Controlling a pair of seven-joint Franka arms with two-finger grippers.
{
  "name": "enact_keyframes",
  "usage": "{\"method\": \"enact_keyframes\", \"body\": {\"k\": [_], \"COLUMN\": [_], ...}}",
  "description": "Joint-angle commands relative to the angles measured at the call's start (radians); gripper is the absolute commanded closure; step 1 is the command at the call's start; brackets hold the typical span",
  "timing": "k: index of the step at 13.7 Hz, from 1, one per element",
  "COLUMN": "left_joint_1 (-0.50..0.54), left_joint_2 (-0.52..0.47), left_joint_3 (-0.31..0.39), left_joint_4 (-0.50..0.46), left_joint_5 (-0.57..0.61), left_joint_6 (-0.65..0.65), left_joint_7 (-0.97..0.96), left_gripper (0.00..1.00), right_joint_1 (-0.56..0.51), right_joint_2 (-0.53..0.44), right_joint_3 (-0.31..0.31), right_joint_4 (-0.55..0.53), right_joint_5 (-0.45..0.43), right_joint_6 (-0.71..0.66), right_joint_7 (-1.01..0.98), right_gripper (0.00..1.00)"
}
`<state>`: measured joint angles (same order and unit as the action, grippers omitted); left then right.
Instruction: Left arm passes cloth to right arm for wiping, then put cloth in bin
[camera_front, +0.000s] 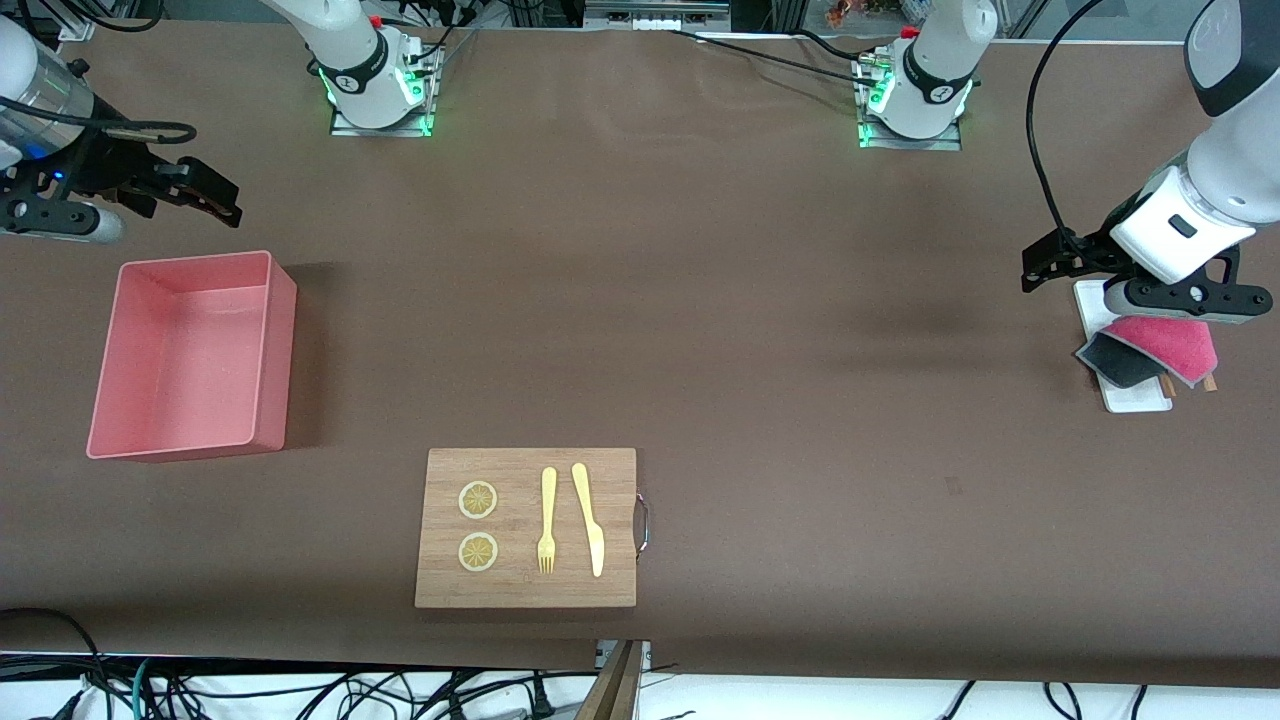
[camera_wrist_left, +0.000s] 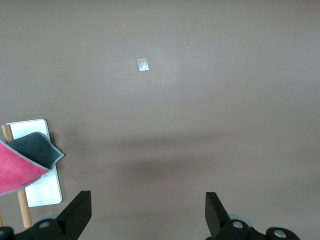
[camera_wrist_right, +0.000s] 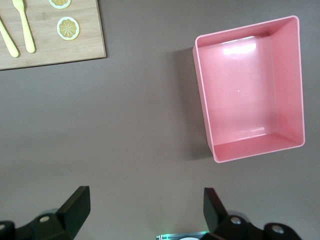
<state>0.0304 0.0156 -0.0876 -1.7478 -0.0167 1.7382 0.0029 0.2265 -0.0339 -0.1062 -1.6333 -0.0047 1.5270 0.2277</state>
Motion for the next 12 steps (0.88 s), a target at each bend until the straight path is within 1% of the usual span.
{"method": "enact_keyframes", "body": {"k": [1,4,7,12], "left_joint_1": [-0.009,-0.009,-0.009,-0.004], "left_joint_2": [-0.031,-0.029,-0.008,-0.006], "left_joint_3": [0.011,0.011,0.009,0.011], "left_joint_4": [-0.029,-0.030,-0.003,0.002], "left_joint_5": [-0.016,-0.016,-0.016,-0.016], "left_joint_6": [0.015,0.012,-0.051,-0.052], "left_joint_7": [-0.009,-0.008,-0.009,0.000], "left_gripper": [0.00,0.00,0.00,0.00], "right_joint_1": [-0.006,-0.007,-0.007,-0.006], "right_joint_2": [0.003,0.003,-0.001,0.002], "right_joint_3": [0.002,0.000,-0.026,-0.027], "right_joint_4": [0.018,0.020,0.020,0.021], "right_joint_5": [0.009,0.003,0.006,0.014], "right_joint_6": [0.004,0.036,0.035,0.035], "right_joint_7": [-0.016,-0.097,-0.102,-0.122], "right_gripper": [0.00,0.00,0.00,0.00]}}
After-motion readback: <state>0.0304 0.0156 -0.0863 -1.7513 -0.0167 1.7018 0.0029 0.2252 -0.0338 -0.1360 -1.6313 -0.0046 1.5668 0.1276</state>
